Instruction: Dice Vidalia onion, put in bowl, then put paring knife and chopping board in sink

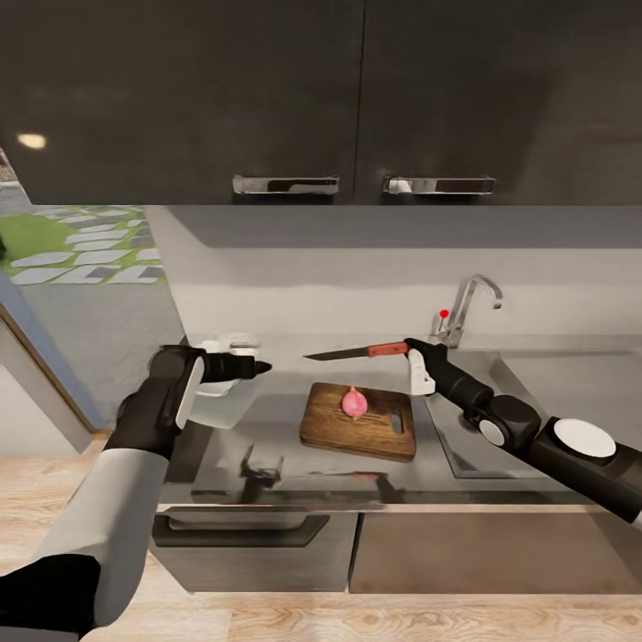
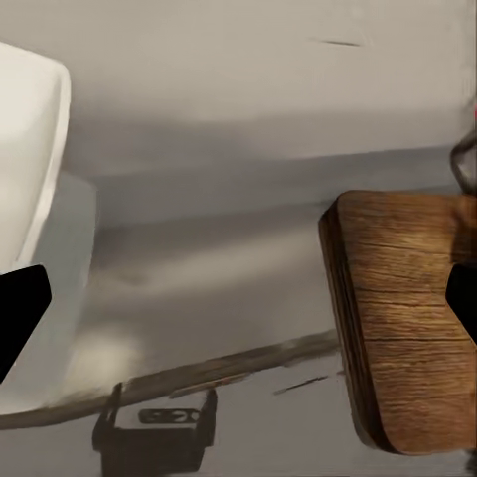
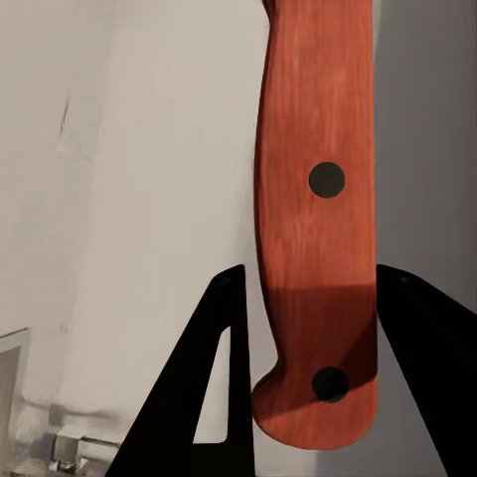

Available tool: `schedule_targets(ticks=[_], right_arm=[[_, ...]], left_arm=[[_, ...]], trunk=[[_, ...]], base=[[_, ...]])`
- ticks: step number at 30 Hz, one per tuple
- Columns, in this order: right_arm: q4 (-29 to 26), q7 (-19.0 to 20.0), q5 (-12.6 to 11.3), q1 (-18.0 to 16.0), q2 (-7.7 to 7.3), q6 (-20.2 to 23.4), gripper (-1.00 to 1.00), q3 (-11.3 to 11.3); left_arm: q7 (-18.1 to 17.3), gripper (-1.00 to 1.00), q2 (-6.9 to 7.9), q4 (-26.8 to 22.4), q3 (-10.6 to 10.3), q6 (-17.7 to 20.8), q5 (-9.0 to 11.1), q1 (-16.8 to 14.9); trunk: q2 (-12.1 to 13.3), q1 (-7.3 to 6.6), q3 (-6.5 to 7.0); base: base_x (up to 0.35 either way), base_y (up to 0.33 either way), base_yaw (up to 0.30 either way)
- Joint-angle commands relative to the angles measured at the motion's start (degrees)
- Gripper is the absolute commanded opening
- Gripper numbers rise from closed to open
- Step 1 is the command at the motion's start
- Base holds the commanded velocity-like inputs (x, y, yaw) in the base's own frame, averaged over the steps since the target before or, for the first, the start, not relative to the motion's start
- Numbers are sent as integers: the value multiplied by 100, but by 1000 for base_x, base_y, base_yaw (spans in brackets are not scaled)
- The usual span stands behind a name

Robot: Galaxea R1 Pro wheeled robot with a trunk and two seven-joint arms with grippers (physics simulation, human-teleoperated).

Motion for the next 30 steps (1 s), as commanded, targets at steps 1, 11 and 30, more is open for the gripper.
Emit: schedule_targets(ticks=[1,11,30], right_arm=[[-7,-15,55,-14,-10,49,-100,25],[17,-40,55,-14,-68,38,-100,25],[41,-49,55,-15,-119,32,-100,27]], left_arm=[[-53,100,0,-4,-31,27,-36,-6],[-2570,100,607,17,-390,-96,-40,-6],[-3482,100,975,-513,-579,-312,-30,-6]], trunk=[[-13,4,-13],[-13,4,-13],[-13,4,-13]], base=[[0,0,0],[0,0,0],[0,0,0]])
